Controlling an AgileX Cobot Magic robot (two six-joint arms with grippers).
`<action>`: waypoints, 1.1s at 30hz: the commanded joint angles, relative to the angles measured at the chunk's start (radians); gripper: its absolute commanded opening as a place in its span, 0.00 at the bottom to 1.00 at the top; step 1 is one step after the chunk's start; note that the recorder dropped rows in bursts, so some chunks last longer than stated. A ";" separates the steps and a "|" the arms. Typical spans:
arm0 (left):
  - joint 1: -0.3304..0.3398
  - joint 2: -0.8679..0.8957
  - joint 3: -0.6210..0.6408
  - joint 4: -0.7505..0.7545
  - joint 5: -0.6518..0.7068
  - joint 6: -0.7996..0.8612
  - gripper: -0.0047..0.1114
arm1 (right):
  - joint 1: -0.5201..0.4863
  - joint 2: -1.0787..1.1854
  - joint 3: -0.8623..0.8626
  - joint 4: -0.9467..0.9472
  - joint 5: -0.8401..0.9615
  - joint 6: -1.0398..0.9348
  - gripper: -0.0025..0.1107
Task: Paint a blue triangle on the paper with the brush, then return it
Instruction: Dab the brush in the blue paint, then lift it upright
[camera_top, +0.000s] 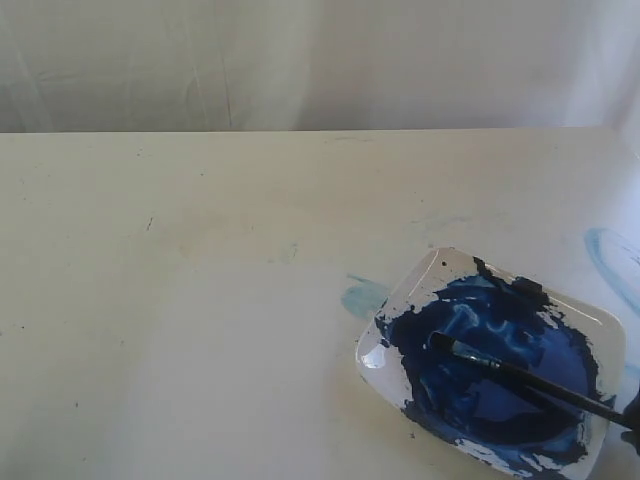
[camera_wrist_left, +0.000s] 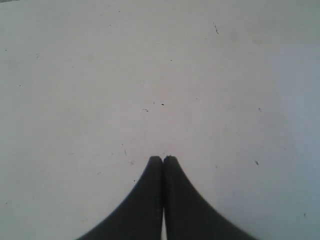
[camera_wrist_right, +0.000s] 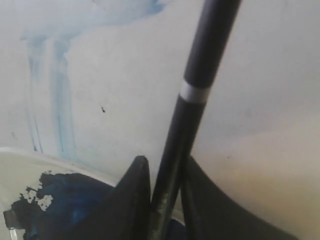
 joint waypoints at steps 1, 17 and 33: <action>-0.005 -0.005 0.003 0.003 -0.001 -0.002 0.04 | -0.006 0.001 0.005 -0.009 -0.009 -0.001 0.13; -0.005 -0.005 0.003 0.003 -0.001 -0.002 0.04 | -0.006 0.019 0.005 -0.047 -0.073 -0.001 0.02; -0.005 -0.005 0.003 0.003 -0.001 -0.002 0.04 | -0.032 -0.178 0.005 -0.254 -0.191 -0.020 0.02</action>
